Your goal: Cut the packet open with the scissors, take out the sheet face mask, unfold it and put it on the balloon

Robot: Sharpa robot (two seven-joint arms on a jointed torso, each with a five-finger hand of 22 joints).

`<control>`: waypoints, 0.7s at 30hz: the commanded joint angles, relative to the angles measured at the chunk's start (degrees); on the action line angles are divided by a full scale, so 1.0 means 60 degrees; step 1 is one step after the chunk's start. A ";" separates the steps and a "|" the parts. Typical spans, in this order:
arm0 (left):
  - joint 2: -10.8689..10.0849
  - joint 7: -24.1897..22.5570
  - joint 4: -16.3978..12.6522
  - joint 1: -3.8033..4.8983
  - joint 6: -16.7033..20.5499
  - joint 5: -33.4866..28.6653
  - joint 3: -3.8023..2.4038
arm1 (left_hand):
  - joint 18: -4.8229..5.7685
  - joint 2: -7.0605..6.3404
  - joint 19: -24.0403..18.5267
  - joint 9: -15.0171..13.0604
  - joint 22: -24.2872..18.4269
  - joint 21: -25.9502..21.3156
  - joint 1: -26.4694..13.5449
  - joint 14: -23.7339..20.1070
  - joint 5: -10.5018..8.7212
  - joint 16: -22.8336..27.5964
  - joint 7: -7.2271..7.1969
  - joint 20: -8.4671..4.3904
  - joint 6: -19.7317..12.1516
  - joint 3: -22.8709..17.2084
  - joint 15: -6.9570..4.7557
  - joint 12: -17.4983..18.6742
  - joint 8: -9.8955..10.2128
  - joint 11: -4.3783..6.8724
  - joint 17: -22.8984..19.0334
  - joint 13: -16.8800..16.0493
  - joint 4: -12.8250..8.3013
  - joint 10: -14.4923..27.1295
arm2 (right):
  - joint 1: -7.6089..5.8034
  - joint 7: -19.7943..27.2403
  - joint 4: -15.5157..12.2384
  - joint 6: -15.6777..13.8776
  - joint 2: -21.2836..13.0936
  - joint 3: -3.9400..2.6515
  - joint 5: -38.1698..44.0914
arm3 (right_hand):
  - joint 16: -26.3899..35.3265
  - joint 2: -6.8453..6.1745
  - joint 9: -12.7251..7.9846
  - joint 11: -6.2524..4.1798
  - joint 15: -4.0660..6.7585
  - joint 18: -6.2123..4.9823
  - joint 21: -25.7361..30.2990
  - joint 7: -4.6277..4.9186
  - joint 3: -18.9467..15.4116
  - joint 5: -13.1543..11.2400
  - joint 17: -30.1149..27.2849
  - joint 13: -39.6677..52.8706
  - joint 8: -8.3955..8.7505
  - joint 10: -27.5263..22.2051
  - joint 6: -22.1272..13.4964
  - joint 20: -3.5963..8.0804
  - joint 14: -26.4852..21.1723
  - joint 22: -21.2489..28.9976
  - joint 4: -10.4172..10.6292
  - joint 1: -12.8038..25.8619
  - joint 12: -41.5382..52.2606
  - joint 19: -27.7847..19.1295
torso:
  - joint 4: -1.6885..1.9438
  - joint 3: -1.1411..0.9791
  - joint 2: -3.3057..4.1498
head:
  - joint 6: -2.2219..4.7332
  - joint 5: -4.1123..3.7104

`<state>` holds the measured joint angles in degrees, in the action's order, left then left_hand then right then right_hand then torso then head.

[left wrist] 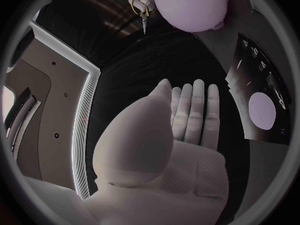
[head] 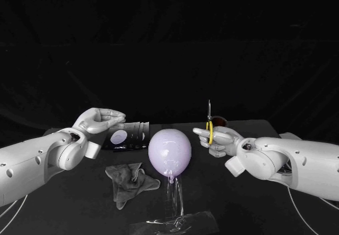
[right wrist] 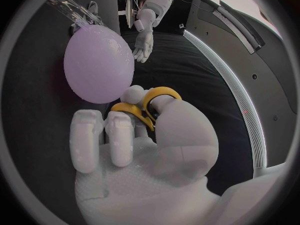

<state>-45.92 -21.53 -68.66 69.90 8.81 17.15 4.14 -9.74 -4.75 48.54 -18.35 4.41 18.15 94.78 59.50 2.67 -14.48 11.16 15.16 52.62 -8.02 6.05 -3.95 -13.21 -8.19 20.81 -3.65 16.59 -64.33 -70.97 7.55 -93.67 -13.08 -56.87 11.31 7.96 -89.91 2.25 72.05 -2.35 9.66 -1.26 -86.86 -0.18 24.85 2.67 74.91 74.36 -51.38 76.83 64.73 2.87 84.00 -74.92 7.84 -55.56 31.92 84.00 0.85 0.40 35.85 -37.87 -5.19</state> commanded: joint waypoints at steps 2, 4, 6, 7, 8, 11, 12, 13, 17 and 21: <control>-0.0018 -0.0037 -0.0019 0.0001 0.0069 -0.0028 -0.0009 | -0.0134 -0.0114 0.0059 0.0025 0.0002 0.0024 -0.0113 -0.0028 0.0025 0.0050 -0.0032 -0.0016 0.0087 -0.0033 0.0020 0.0036 0.0061 -0.0012 -0.0012 -0.0008 0.0014 -0.0081 | 0.0006 -0.0019 -0.0136 0.0369 -0.0041 -0.0006 0.0327 | -0.0016 0.0796 0.2940 -0.0938 0.0057 0.0041 0.0045 -0.0782 0.0072 0.0031 0.2515 0.2606 -0.6320 0.2196 0.4111 0.0050 0.0999 -0.2140 0.0023 -0.0063 0.9680 0.0577 | 0.0000 0.0000 -0.0007 | -0.0011 0.0236; -0.0028 -0.0053 -0.0003 -0.0009 0.0082 0.0037 -0.0009 | -0.0132 -0.0145 0.0062 0.0039 -0.0005 0.0015 -0.0153 -0.0109 0.0025 0.0118 -0.0028 -0.0017 0.0089 -0.0041 0.0041 0.0041 0.0077 -0.0017 -0.0031 -0.0007 0.0006 -0.0082 | 0.0008 0.0123 -0.0156 0.0443 -0.0049 -0.0006 0.0253 | -0.0016 0.0772 0.2919 -0.0934 0.0056 0.0028 0.0090 -0.0779 0.0079 0.0032 0.2515 0.2606 -0.6274 0.2196 0.4071 0.0051 0.0999 -0.2111 -0.0015 -0.0056 0.9680 0.0543 | 0.0000 -0.0004 -0.0004 | -0.0018 0.0455; -0.0040 -0.0074 0.0028 -0.0046 0.0097 0.0151 -0.0009 | -0.0131 -0.0172 0.0063 0.0051 -0.0009 0.0009 -0.0169 -0.0148 0.0025 0.0153 -0.0023 -0.0016 0.0071 -0.0044 0.0053 0.0046 0.0096 -0.0024 -0.0040 -0.0006 0.0001 -0.0075 | 0.0009 0.0407 -0.0161 0.0437 -0.0050 -0.0006 0.0093 | -0.0016 0.0672 0.2782 -0.0912 0.0044 -0.0045 0.0342 -0.0757 0.0085 0.0029 0.2515 0.2606 -0.5961 0.2196 0.3790 0.0047 0.0999 -0.1951 -0.0135 -0.0034 0.9680 0.0353 | -0.0003 -0.0006 -0.0002 | -0.0036 0.0581; -0.0046 -0.0088 0.0045 -0.0077 0.0106 0.0218 -0.0009 | -0.0130 -0.0185 0.0060 0.0056 -0.0012 0.0004 -0.0174 -0.0168 0.0025 0.0171 -0.0020 -0.0015 0.0063 -0.0046 0.0059 0.0048 0.0105 -0.0026 -0.0044 -0.0005 -0.0001 -0.0071 | 0.0010 0.0586 -0.0161 0.0405 -0.0052 -0.0006 -0.0006 | -0.0016 0.0634 0.2658 -0.0884 0.0024 -0.0115 0.0595 -0.0730 0.0135 0.0029 0.2515 0.2606 -0.5670 0.2196 0.3523 0.0035 0.0999 -0.1793 -0.0260 -0.0033 0.9680 0.0161 | -0.0004 -0.0006 -0.0001 | -0.0043 0.0644; -0.0051 -0.0110 0.0065 -0.0112 0.0117 0.0300 -0.0009 | -0.0127 -0.0204 0.0053 0.0064 -0.0017 -0.0006 -0.0179 -0.0203 0.0025 0.0201 -0.0015 -0.0012 0.0054 -0.0052 0.0070 0.0050 0.0118 -0.0032 -0.0052 -0.0005 -0.0005 -0.0064 | 0.0010 0.0770 -0.0163 0.0362 -0.0058 -0.0006 -0.0100 | -0.0016 0.0613 0.2549 -0.0870 0.0010 -0.0155 0.0744 -0.0711 0.0173 0.0030 0.2515 0.2606 -0.5410 0.2196 0.3288 0.0023 0.0999 -0.1701 -0.0345 -0.0030 0.9680 0.0048 | -0.0003 -0.0007 0.0003 | -0.0045 0.0697; -0.0061 -0.0199 0.0133 -0.0212 0.0168 0.0606 -0.0009 | -0.0120 -0.0263 0.0022 0.0082 -0.0031 -0.0035 -0.0182 -0.0293 0.0025 0.0274 -0.0004 0.0000 0.0032 -0.0058 0.0099 0.0053 0.0146 -0.0045 -0.0072 -0.0004 -0.0015 -0.0048 | 0.0011 0.1176 -0.0178 0.0266 -0.0089 -0.0006 -0.0270 | 0.0127 0.0432 0.2069 -0.0815 -0.0039 -0.0295 0.1289 -0.0645 0.0240 0.0023 0.2308 0.2606 -0.4225 0.2196 0.2281 -0.0021 0.0935 -0.1366 -0.0620 -0.0078 0.9680 -0.0348 | -0.0003 -0.0002 0.0012 | -0.0077 0.0825; -0.0064 -0.0241 0.0162 -0.0249 0.0197 0.0754 -0.0009 | -0.0117 -0.0289 0.0002 0.0092 -0.0039 -0.0052 -0.0182 -0.0338 0.0026 0.0310 -0.0003 0.0007 0.0009 -0.0062 0.0113 0.0054 0.0166 -0.0051 -0.0082 -0.0004 -0.0018 -0.0037 | 0.0012 0.1293 -0.0188 0.0225 -0.0103 -0.0006 -0.0327 | 0.0174 0.0382 0.1934 -0.0798 -0.0052 -0.0310 0.1358 -0.0626 0.0237 0.0024 0.2243 0.2606 -0.3887 0.2196 0.2032 -0.0035 0.0916 -0.1325 -0.0660 -0.0069 0.9680 -0.0391 | -0.0003 -0.0003 0.0013 | -0.0090 0.0877; -0.0066 -0.0288 0.0193 -0.0285 0.0230 0.0922 -0.0009 | -0.0110 -0.0314 -0.0036 0.0105 -0.0051 -0.0081 -0.0184 -0.0405 0.0026 0.0360 0.0003 0.0022 -0.0016 -0.0069 0.0132 0.0054 0.0188 -0.0060 -0.0097 -0.0004 -0.0019 -0.0029 | 0.0012 0.1402 -0.0199 0.0192 -0.0117 -0.0006 -0.0376 | 0.0231 0.0349 0.1808 -0.0785 -0.0066 -0.0330 0.1441 -0.0608 0.0236 0.0024 0.2167 0.2606 -0.3579 0.2196 0.1815 -0.0045 0.0893 -0.1274 -0.0688 -0.0071 0.9680 -0.0444 | -0.0006 -0.0002 0.0013 | -0.0112 0.0927; -0.0069 -0.0514 0.0338 -0.0421 0.0412 0.1839 -0.0010 | -0.0088 -0.0408 -0.0235 0.0151 -0.0096 -0.0226 -0.0155 -0.0696 0.0025 0.0574 0.0003 0.0097 -0.0107 -0.0114 0.0219 0.0064 0.0269 -0.0101 -0.0167 0.0000 -0.0036 0.0059 | 0.0012 0.1758 -0.0258 0.0011 -0.0190 -0.0006 -0.0508 | 0.0335 0.0218 0.1335 -0.0733 -0.0110 -0.0360 0.1595 -0.0546 0.0231 0.0022 0.2035 0.2606 -0.2441 0.2196 0.1142 -0.0091 0.0860 -0.1183 -0.0791 -0.0120 0.9680 -0.0514 | -0.0014 0.0004 0.0013 | -0.0187 0.1202; -0.0081 -0.0762 0.0444 -0.0527 0.0733 0.3142 -0.0010 | 0.0067 -0.0564 -0.0929 0.0219 -0.0149 -0.0684 -0.0126 -0.1411 0.0018 0.1054 0.0024 0.0241 -0.0266 -0.0149 0.0476 0.0080 0.0396 -0.0299 -0.0366 0.0020 -0.0073 0.0577 | 0.0013 0.1917 -0.0295 -0.0105 -0.0250 -0.0007 -0.0577 | 0.0333 0.0122 0.0694 -0.0685 -0.0143 -0.0354 0.1598 -0.0490 0.0232 0.0024 0.2045 0.2606 -0.0997 0.2196 0.0420 -0.0128 0.0870 -0.1186 -0.0842 -0.0196 0.9680 -0.0477 | -0.0007 0.0010 0.0008 | -0.0258 0.1481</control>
<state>-46.43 -23.10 -66.10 66.83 10.70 26.98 4.16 -9.66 -7.70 43.85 -17.10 3.59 14.65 94.01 51.84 2.67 -8.74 11.29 16.46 51.41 -8.64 8.53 -3.70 -11.06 -9.75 18.87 -3.62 16.28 -61.68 -70.91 15.16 -95.22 -13.07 -58.28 11.31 5.82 -87.99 2.53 72.08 -2.36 9.21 -2.62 -77.49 -0.21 26.34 2.66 74.95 74.41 -51.48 76.84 64.70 2.43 84.02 -74.92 3.14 -55.27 31.97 81.32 0.80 0.41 35.91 -39.18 2.63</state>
